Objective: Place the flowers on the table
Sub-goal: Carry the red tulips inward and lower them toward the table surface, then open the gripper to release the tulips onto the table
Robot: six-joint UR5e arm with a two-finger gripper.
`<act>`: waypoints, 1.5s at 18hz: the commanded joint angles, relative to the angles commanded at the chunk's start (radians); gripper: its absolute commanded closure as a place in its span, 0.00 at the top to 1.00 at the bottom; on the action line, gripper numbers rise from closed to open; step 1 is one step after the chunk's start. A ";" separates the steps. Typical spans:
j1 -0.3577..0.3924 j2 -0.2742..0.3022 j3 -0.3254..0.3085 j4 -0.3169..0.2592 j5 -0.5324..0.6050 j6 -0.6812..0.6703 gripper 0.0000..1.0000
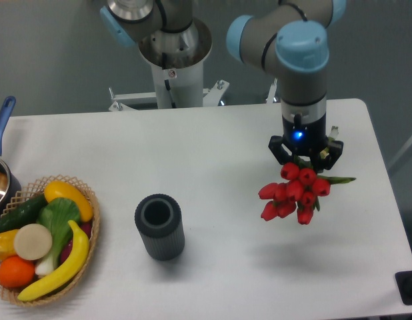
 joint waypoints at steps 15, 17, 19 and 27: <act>-0.031 -0.203 0.055 0.011 -0.002 0.005 0.45; -0.031 -0.209 0.054 0.014 -0.003 0.006 0.50; -0.031 -0.215 0.055 0.014 -0.005 0.006 0.50; -0.025 -0.187 0.043 0.018 -0.009 0.054 1.00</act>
